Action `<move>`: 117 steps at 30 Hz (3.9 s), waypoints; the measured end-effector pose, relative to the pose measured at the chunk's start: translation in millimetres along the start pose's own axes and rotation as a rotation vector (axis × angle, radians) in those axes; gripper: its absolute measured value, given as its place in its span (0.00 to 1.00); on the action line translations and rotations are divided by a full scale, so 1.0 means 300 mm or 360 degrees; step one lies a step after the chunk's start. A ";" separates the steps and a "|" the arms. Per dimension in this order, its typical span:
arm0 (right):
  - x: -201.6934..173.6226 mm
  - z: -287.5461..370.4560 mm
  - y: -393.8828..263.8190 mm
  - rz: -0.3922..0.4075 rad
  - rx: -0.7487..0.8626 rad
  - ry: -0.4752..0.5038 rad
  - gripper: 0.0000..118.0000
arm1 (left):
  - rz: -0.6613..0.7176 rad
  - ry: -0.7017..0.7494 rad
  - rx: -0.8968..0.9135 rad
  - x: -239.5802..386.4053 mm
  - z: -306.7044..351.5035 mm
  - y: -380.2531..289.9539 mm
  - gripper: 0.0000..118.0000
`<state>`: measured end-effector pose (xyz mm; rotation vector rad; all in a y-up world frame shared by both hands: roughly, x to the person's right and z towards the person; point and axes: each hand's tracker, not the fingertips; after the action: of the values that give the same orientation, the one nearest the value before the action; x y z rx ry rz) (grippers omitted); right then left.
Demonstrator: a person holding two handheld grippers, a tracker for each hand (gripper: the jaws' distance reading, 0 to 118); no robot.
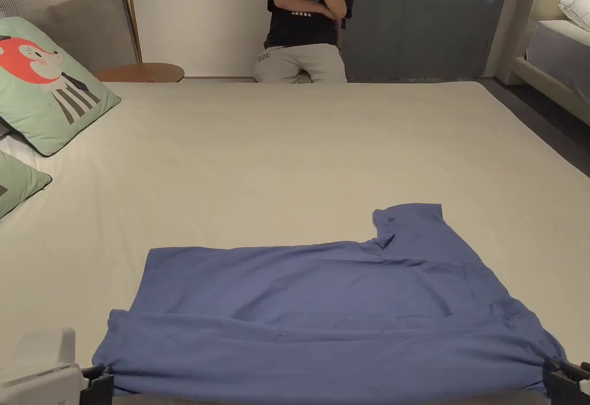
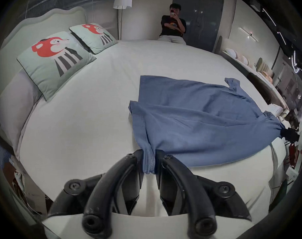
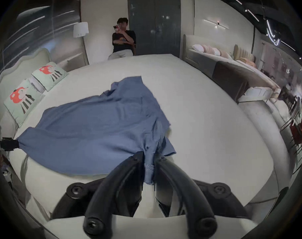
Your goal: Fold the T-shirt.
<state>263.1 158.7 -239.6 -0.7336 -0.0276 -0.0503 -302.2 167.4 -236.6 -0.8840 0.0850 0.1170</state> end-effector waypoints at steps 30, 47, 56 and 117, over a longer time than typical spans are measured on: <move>-0.021 0.091 -0.164 -0.0012 0.0163 -0.0187 0.90 | 0.0220 0.0154 0.0290 -0.003 0.197 -0.253 0.87; -0.257 0.100 0.000 0.0144 0.0541 -0.0011 0.01 | 0.0097 0.0000 0.0550 0.082 0.154 -0.024 0.00; -0.232 -0.004 0.027 0.0100 0.0459 -0.0016 0.01 | 0.0178 -0.0031 0.0319 0.016 -0.132 0.253 0.13; -0.015 0.091 0.160 -0.0004 0.0009 0.0100 0.03 | 0.0128 -0.0001 0.0156 -0.080 0.100 0.083 0.04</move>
<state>261.2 212.9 -251.6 -0.7260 0.0313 -0.0754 -328.5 204.7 -233.9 -0.7829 0.1250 0.1868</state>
